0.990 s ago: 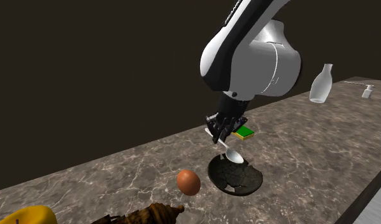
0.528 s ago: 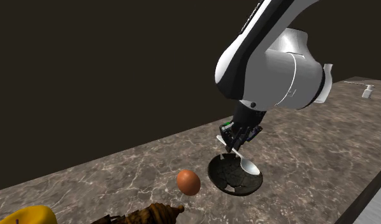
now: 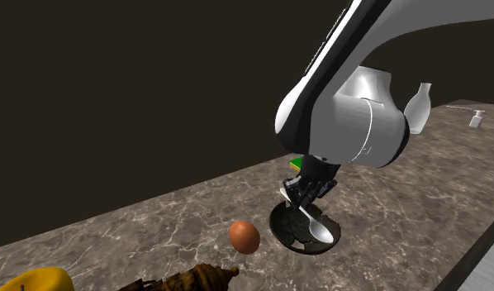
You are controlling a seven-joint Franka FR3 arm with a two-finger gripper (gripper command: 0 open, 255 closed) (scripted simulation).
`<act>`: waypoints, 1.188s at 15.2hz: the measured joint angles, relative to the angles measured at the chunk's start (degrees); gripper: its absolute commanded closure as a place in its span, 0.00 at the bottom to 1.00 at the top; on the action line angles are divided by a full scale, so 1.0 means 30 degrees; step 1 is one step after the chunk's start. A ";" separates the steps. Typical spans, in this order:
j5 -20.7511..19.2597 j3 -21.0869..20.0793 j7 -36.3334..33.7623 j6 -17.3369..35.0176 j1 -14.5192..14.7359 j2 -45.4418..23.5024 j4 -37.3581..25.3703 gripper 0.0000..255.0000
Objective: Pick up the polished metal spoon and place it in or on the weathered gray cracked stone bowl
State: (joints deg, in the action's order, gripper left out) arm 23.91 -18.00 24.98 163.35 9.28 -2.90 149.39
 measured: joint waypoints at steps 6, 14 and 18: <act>0.0347 -0.0098 0.0461 0.1097 -0.0011 -0.1096 0.0001 1.00; 0.0355 -0.0100 0.0474 0.1124 -0.0013 -0.1125 -0.0004 0.00; 0.0412 -0.0083 0.0454 0.0339 -0.0098 -0.0065 0.0281 0.00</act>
State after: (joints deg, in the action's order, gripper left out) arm 25.14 -18.25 26.34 164.37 8.99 -3.09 150.24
